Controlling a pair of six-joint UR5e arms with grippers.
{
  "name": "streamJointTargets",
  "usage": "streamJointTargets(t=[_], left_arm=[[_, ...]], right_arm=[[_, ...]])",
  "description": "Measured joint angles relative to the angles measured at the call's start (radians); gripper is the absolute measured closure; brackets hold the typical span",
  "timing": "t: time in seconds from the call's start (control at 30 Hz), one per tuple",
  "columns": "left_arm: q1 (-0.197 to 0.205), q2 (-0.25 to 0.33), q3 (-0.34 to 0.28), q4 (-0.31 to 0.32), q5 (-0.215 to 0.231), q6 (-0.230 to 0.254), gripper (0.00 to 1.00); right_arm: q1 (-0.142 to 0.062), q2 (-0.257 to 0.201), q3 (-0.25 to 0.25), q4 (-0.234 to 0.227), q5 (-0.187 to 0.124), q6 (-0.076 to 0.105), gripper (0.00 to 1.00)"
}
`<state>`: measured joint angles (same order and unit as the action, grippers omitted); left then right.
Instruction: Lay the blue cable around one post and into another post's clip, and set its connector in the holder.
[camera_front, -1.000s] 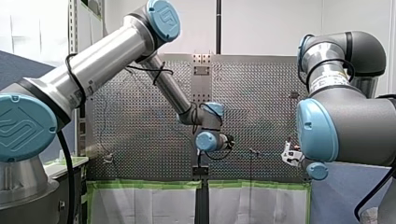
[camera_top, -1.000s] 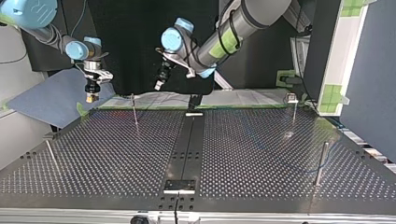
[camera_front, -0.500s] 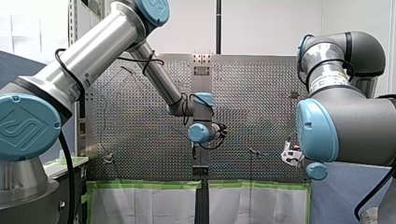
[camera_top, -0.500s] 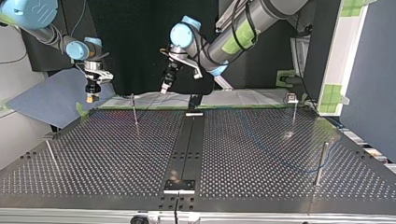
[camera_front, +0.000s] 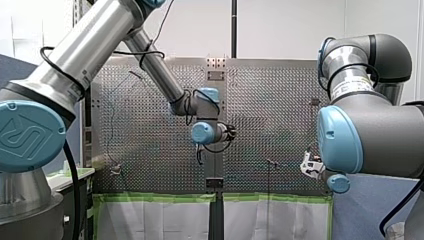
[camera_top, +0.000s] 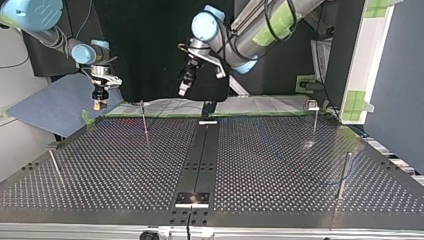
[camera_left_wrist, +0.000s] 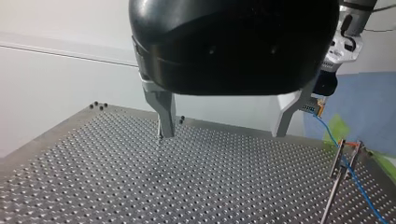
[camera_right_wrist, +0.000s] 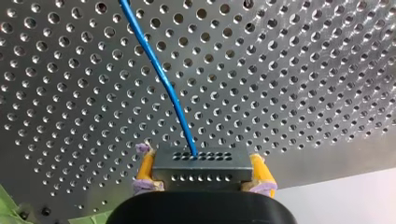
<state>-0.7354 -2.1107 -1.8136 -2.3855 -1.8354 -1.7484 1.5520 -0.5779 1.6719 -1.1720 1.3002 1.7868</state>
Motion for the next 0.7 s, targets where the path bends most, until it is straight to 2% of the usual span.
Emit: streamJointTargets(t=[0.7], left_arm=[[0.031,0.170,-0.170,0.012,-0.003,-0.002,0.02]], right_arm=[[0.005,0.002,0.000,0.000,-0.009,0.001,0.64]])
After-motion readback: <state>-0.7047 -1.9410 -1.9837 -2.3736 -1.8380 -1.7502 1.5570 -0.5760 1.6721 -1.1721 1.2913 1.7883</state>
